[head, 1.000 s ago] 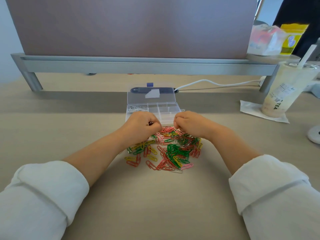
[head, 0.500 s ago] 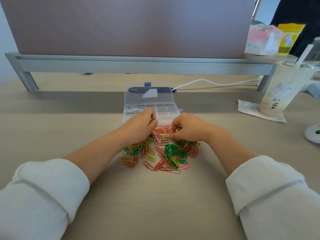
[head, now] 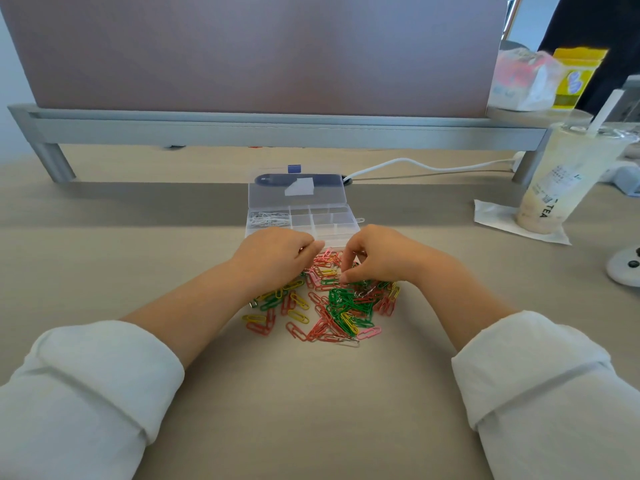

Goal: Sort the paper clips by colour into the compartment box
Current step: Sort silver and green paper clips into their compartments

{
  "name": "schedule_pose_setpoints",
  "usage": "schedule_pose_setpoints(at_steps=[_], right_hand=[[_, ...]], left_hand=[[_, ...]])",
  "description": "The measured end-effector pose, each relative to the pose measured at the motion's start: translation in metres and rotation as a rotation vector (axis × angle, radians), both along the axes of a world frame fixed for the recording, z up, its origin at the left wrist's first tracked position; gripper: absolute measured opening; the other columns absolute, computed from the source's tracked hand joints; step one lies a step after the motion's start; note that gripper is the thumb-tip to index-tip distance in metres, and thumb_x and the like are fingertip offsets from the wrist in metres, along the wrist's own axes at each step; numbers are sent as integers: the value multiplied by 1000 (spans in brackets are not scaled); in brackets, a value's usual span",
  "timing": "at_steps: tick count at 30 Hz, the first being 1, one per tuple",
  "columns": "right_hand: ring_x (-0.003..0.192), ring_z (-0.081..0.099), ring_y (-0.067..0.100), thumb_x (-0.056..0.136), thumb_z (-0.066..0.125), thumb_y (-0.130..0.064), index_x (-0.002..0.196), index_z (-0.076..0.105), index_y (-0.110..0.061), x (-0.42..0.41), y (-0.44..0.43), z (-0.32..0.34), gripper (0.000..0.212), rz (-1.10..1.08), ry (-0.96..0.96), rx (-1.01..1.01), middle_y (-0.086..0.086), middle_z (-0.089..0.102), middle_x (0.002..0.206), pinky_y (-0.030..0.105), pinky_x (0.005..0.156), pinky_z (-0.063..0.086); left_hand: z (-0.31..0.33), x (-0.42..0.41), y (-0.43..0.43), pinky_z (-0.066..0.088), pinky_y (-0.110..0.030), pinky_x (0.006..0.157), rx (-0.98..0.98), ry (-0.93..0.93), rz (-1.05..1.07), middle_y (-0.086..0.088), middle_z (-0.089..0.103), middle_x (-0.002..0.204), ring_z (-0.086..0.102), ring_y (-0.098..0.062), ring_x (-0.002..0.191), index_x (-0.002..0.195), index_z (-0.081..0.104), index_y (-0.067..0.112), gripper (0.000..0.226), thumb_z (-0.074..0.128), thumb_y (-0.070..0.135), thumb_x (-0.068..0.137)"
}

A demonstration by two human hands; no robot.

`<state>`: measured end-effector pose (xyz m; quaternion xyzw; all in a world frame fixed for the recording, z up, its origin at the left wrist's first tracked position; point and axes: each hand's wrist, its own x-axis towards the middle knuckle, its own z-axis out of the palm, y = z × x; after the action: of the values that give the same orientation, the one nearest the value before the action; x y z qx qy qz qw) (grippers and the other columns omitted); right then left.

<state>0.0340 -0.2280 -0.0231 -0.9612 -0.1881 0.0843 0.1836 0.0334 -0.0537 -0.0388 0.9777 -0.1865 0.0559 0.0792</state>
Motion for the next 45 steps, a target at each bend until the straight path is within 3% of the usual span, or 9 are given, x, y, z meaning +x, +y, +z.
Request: schedule_pose_setpoints(at_steps=[6, 10, 16, 20, 22, 26, 35, 40, 45], right_hand=[[63, 44, 1, 86, 63, -23, 94, 68, -14, 2, 1, -3, 13, -12, -20, -14, -13, 47, 69, 16, 52, 31], [82, 50, 14, 93, 48, -22, 100, 58, -15, 4, 3, -3, 14, -46, 8, 70, -5, 53, 87, 24, 66, 38], [61, 40, 10, 97, 32, -14, 83, 42, -17, 3, 6, -4, 17, -44, 78, 228, -3, 49, 71, 25, 55, 32], [55, 42, 10, 98, 29, -12, 98, 42, -19, 3, 9, -10, 15, -28, 61, 316, -1, 50, 66, 19, 51, 37], [54, 42, 11, 98, 28, -10, 103, 47, -22, 4, 9, -12, 23, -33, 51, 365, -2, 49, 63, 16, 48, 37], [54, 37, 11, 99, 27, -11, 93, 54, -17, 6, 8, -14, 28, -51, 32, 366, -3, 45, 63, 23, 50, 32], [48, 28, 14, 99, 34, -39, 51, 27, -14, 5, 8, -12, 54, -75, -50, 203, 0, 28, 51, 28, 50, 25], [59, 42, 14, 100, 33, -33, 61, 46, -12, 7, 9, -14, 46, -91, -53, 151, 0, 46, 61, 27, 57, 34], [58, 39, 2, 89, 60, -25, 92, 68, -19, 5, 6, -12, 10, -12, -79, 86, -12, 41, 62, 18, 53, 29]], left_hand=[[-3, 1, 4, 46, -34, 81, 8, -20, 21, -1, 63, 116, 56, -21, 106, 117, 54, 25, 31, 31, 17, 99], [-1, 3, 7, 37, -27, 73, -75, 75, 27, -1, 63, 104, 54, -18, 99, 122, 52, 22, 39, 30, 5, 94], [7, 1, 12, 33, -24, 58, 25, -12, -18, 12, 53, 66, 45, -2, 65, 110, 59, 33, 26, 38, 29, 96], [9, -2, 15, 38, -25, 69, 192, -35, -29, 6, 63, 100, 55, -15, 97, 114, 60, 39, 25, 49, 40, 91], [9, -1, 17, 38, -25, 69, 188, -17, -27, 7, 62, 101, 54, -14, 95, 108, 62, 37, 22, 53, 41, 89], [12, 1, 22, 34, -25, 61, 164, 52, -66, 17, 43, 73, 41, -7, 74, 98, 64, 34, 18, 60, 44, 84], [22, -2, 22, 28, -21, 51, 135, 165, -70, 13, 41, 66, 40, -4, 61, 88, 64, 30, 7, 65, 32, 81], [21, -3, 20, 28, -21, 52, 148, 90, -54, 16, 39, 67, 41, -6, 66, 96, 64, 31, 14, 63, 35, 83], [24, -6, 18, 27, -18, 50, 142, 151, -142, 14, 40, 63, 40, -1, 59, 94, 69, 29, 14, 64, 36, 83]])
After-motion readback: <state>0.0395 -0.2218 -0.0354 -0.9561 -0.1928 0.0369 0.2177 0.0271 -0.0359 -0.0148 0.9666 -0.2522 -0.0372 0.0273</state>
